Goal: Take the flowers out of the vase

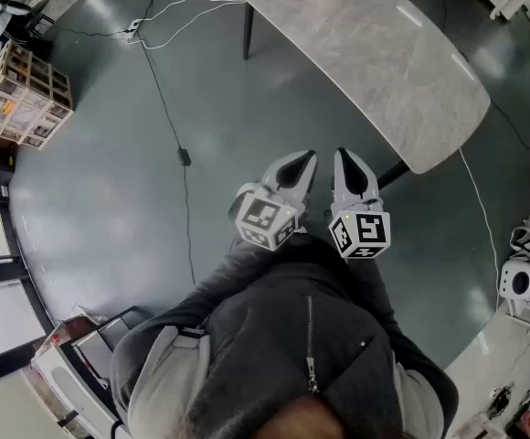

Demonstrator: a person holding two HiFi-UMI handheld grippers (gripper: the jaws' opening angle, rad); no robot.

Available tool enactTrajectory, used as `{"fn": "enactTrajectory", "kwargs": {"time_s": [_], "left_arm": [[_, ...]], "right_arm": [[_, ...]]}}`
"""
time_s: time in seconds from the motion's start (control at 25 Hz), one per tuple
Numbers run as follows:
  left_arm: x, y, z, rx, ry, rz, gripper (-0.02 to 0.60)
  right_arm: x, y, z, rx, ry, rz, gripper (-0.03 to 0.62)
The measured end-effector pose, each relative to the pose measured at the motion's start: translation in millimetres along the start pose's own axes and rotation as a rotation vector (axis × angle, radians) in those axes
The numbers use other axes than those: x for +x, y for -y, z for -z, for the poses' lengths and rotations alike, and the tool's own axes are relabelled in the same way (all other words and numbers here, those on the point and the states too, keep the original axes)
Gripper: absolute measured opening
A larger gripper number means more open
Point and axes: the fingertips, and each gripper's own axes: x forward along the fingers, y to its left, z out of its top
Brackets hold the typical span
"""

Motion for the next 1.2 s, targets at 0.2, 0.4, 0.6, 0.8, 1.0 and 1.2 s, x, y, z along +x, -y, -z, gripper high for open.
{"fn": "enactTrajectory", "kwargs": {"time_s": [0.2, 0.4, 0.6, 0.8, 1.0, 1.2], "left_arm": [[-3.1, 5.6, 7.3, -0.006, -0.016, -0.005, 0.009], [5.1, 9.4, 9.9, -0.013, -0.027, -0.005, 0.009], [18.4, 4.0, 7.4, -0.008, -0.036, -0.008, 0.009], [45.8, -7.8, 2.6, -0.015, -0.037, -0.008, 0.009], [80.4, -28.4, -12.1, -0.004, -0.011, -0.014, 0.009], [109.1, -59.5, -32.6, 0.003, 0.004, -0.026, 0.009]], "right_arm": [[-7.0, -2.7, 4.0, 0.014, 0.016, -0.010, 0.003], [-5.9, 4.6, 2.1, 0.014, 0.016, -0.001, 0.003], [4.8, 15.0, -0.1, 0.027, 0.017, 0.008, 0.003], [25.2, 32.1, -6.1, 0.024, 0.010, 0.013, 0.003], [58.8, 47.6, -17.7, 0.006, 0.017, -0.007, 0.003], [101.7, 56.8, -32.4, 0.013, 0.018, -0.024, 0.003]]}}
